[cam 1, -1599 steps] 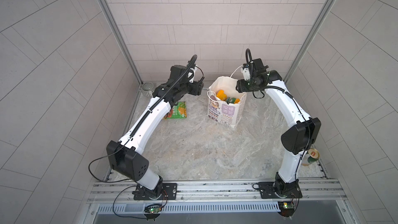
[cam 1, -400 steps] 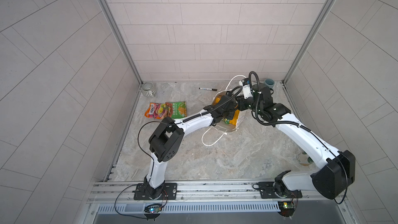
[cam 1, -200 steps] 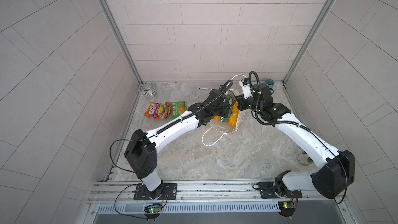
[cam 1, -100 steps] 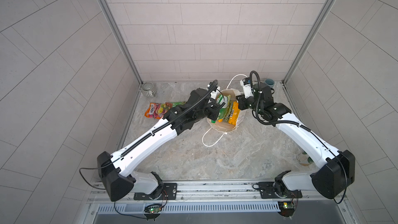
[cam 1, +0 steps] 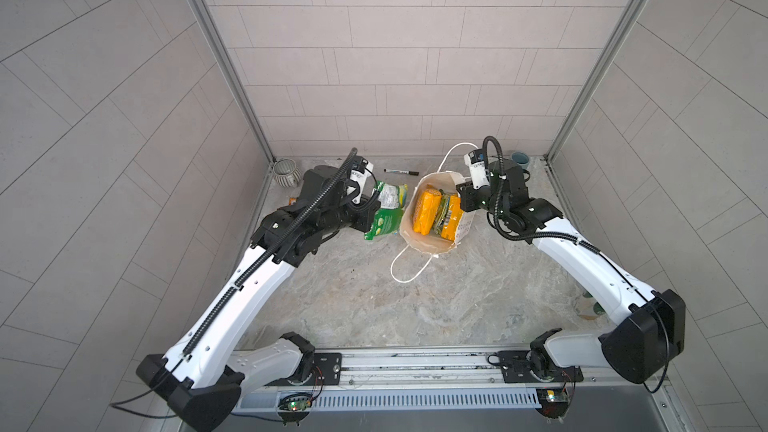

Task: Take the snacks out of the paper bag
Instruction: 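Carry the SAVORIA pack beside the other snacks and lower it onto the table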

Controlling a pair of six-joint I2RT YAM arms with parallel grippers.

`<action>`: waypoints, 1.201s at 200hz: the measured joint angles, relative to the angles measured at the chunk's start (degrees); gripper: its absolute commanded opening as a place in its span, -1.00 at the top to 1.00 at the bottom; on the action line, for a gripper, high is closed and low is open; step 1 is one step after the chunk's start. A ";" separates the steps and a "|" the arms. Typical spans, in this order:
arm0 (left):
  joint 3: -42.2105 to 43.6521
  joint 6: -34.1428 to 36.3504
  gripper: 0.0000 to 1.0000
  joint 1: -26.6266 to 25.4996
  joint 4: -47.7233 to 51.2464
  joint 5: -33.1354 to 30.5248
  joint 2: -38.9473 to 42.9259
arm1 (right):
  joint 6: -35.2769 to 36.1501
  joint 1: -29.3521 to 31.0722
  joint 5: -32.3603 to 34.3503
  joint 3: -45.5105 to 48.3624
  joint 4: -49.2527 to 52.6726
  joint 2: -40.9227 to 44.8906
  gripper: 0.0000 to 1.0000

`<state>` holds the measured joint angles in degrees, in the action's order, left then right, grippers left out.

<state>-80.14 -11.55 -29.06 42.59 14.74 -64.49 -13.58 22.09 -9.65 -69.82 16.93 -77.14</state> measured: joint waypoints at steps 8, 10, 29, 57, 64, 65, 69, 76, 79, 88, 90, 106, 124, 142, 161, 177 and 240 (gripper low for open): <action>-0.74 0.28 1.00 1.27 1.40 0.57 0.55 | 0.00 -0.02 0.00 0.00 0.00 0.00 1.00; -0.94 0.35 1.00 1.60 1.70 0.70 0.66 | 0.00 -0.02 0.00 0.00 0.00 0.00 1.00; -2.93 1.03 1.00 4.07 4.20 2.01 1.92 | 0.00 -0.02 0.00 0.00 0.00 0.00 1.00; -6.71 1.57 1.00 6.36 7.04 3.65 2.67 | 0.00 -0.13 0.02 0.00 0.00 0.00 1.00; -7.54 1.77 1.00 6.78 7.58 3.93 2.75 | 0.00 -0.17 0.02 0.00 0.00 0.00 1.00; -7.69 1.77 1.00 6.86 7.69 4.00 2.78 | 0.00 -0.17 0.02 0.00 0.00 0.00 1.00; -8.13 1.99 1.00 7.13 8.07 4.15 2.82 | 0.00 -0.20 0.00 0.00 0.00 0.00 1.00; -8.90 2.21 1.00 7.54 8.76 4.35 2.89 | 0.00 -0.24 0.00 0.00 0.00 0.00 1.00; -9.27 2.34 1.00 7.74 9.07 4.39 2.89 | 0.00 -0.24 0.02 0.00 0.00 0.00 1.00; -10.34 2.75 1.00 8.09 10.12 4.22 2.89 | 0.00 -0.28 0.02 0.00 0.00 0.00 1.00; -10.58 2.93 1.00 8.11 10.45 4.11 2.89 | 0.00 -0.28 0.00 0.00 0.00 0.00 1.00; -12.39 4.17 1.00 8.44 12.85 2.49 2.89 | 0.00 -0.31 0.02 0.02 0.00 0.00 1.00; -14.03 5.53 1.00 8.59 15.56 -0.98 2.91 | 0.00 -0.35 0.00 0.04 -0.02 0.00 1.00; -14.91 6.58 1.00 8.81 17.88 -5.68 2.93 | 0.00 -0.39 0.00 0.11 -0.04 -0.02 1.00; -15.13 7.39 1.00 8.85 19.98 -10.88 2.93 | 0.00 -0.39 0.00 0.11 -0.04 -0.02 1.00; -15.13 7.98 1.00 9.03 21.70 -15.15 2.78 | 0.00 -0.39 0.00 0.11 -0.04 -0.02 1.00; -9.11 9.73 1.00 11.47 23.76 -26.91 1.46 | 0.00 -0.39 0.00 0.13 -0.07 -0.02 1.00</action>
<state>-89.25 -1.83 -17.58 66.35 -12.16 -63.02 -13.58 21.69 -9.65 -69.69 16.86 -77.17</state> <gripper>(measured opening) 0.084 0.047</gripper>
